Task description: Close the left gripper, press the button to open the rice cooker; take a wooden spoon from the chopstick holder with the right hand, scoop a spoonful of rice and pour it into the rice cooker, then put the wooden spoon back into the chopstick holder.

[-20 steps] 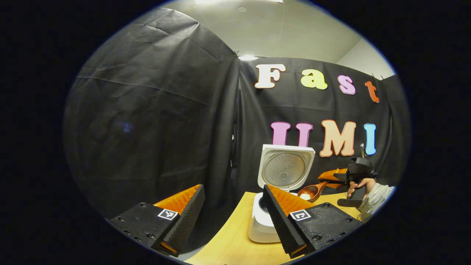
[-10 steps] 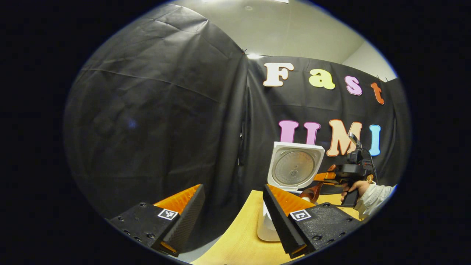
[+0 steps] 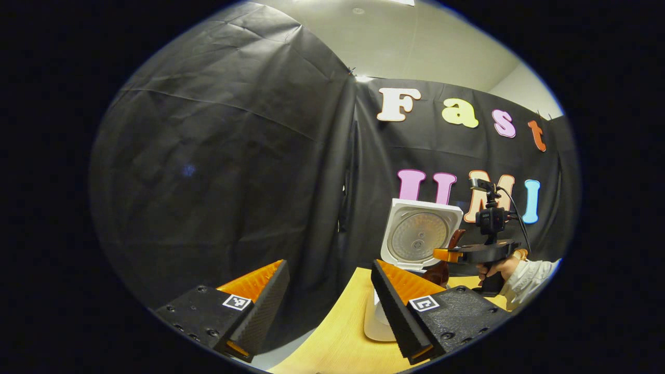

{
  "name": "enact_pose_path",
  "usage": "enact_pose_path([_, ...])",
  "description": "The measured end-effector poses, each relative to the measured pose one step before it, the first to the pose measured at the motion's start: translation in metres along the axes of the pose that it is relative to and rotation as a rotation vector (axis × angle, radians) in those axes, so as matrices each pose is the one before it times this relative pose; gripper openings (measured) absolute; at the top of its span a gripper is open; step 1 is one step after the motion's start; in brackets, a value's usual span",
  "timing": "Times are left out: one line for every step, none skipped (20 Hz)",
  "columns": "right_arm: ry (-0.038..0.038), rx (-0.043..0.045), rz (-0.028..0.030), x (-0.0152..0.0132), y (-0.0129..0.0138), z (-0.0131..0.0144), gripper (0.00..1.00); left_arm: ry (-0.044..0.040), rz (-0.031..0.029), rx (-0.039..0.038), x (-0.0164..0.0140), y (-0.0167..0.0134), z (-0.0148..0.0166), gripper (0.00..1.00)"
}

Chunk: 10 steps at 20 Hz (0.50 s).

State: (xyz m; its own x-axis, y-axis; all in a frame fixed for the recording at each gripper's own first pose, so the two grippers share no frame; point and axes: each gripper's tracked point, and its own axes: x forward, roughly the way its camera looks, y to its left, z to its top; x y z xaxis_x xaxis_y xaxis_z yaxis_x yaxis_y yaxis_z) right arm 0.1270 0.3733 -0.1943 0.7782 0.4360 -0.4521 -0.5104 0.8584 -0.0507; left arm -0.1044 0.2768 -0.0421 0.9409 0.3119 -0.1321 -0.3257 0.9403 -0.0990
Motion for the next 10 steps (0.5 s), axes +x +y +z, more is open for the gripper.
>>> enact_pose_path([-0.00972,-0.05767,0.00703,-0.00167,0.00585,0.00136,0.16,0.00088,0.0015,-0.00217,-0.0006,0.00027,-0.00043,0.91])
enact_pose_path([-0.0134,-0.05518,0.00606,-0.00161,0.00581,0.00327,0.16,-0.00001,0.00098,-0.00214,0.00035,-0.00016,-0.00056,0.91])
enact_pose_path([-0.01269,-0.05196,0.00689,-0.00355,0.00545,0.00071,0.16,-0.00002,-0.0002,-0.00193,-0.00004,-0.00047,0.00006,0.91])
enact_pose_path([-0.01077,-0.04827,0.0051,-0.00108,0.00273,0.00223,0.16,0.00026,0.00033,0.00047,-0.00025,-0.00016,0.00018,0.94])
enact_pose_path([-0.01338,-0.04663,0.00407,-0.00233,0.0048,0.00482,0.17,0.00027,-0.00078,0.00179,0.00009,0.00018,-0.00039,0.94])
enact_pose_path([-0.01368,-0.04613,0.00053,-0.00091,0.00379,0.00488,0.17,-0.00198,-0.00087,0.00162,-0.00043,0.00016,0.00092,0.94])
enact_pose_path([-0.01494,-0.04321,-0.00104,-0.00227,0.00129,0.00365,0.16,-0.00286,-0.00264,-0.00032,0.00034,-0.00073,0.00089,0.94])
enact_pose_path([-0.01654,-0.03746,-0.00231,-0.00327,0.00086,0.00513,0.17,-0.00325,-0.00196,-0.00077,0.00082,-0.00006,0.00004,0.92])
enact_pose_path([-0.01444,-0.03167,-0.00431,-0.00322,0.00107,0.00723,0.17,-0.00318,-0.00132,-0.00007,0.00004,-0.0002,0.00066,0.91])
enact_pose_path([-0.01309,-0.01373,0.00269,-0.00282,0.00003,0.00535,0.17,-0.00034,-0.0013,0.00014,0.00035,-0.0001,0.0002,0.91])
